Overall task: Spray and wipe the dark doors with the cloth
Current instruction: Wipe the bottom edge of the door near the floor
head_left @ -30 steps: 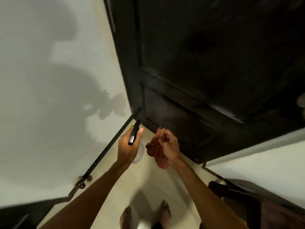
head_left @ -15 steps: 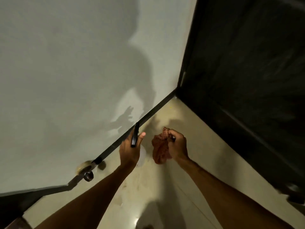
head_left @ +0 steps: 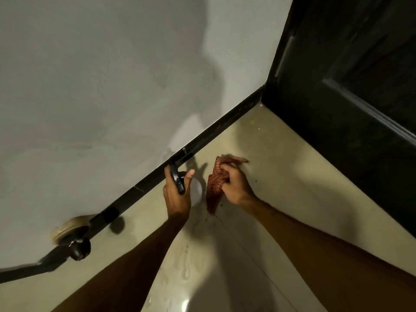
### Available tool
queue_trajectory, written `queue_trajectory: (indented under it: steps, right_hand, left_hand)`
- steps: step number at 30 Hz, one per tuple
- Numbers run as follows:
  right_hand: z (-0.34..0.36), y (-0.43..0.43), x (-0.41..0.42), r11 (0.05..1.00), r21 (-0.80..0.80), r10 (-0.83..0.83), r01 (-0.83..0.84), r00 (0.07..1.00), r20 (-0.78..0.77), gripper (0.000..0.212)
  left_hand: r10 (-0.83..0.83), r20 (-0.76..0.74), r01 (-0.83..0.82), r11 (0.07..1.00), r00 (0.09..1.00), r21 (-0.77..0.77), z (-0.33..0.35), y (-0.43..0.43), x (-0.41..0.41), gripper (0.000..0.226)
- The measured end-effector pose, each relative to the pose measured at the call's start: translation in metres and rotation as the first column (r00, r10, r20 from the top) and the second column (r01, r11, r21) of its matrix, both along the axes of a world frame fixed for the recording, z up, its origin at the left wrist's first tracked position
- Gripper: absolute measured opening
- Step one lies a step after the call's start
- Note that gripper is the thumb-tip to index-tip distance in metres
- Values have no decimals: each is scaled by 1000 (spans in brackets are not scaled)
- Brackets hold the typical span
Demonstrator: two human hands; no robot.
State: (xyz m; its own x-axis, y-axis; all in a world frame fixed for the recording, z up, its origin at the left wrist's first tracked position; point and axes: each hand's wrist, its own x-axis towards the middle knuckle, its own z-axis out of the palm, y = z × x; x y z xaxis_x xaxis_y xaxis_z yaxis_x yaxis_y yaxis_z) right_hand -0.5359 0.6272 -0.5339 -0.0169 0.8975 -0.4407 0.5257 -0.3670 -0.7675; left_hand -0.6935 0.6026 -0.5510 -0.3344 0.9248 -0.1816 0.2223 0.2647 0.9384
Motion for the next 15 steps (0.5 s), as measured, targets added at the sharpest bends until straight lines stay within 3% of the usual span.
queue_trajectory:
  steps: [5, 10, 15]
  right_hand:
    - [-16, -6, 7, 994, -61, 99, -96, 994, 53, 59]
    - [-4, -12, 5, 992, -102, 78, -69, 993, 86, 54]
    - [38, -23, 6, 993, -48, 118, -112, 984, 131, 43]
  left_hand:
    - [-116, -95, 108, 991, 989, -83, -18, 0, -16, 98]
    - [-246, -161, 181, 924, 956, -337, -11, -7, -36, 124]
    - [-385, -251, 255, 867, 888, -429, 36, -18, -44, 123]
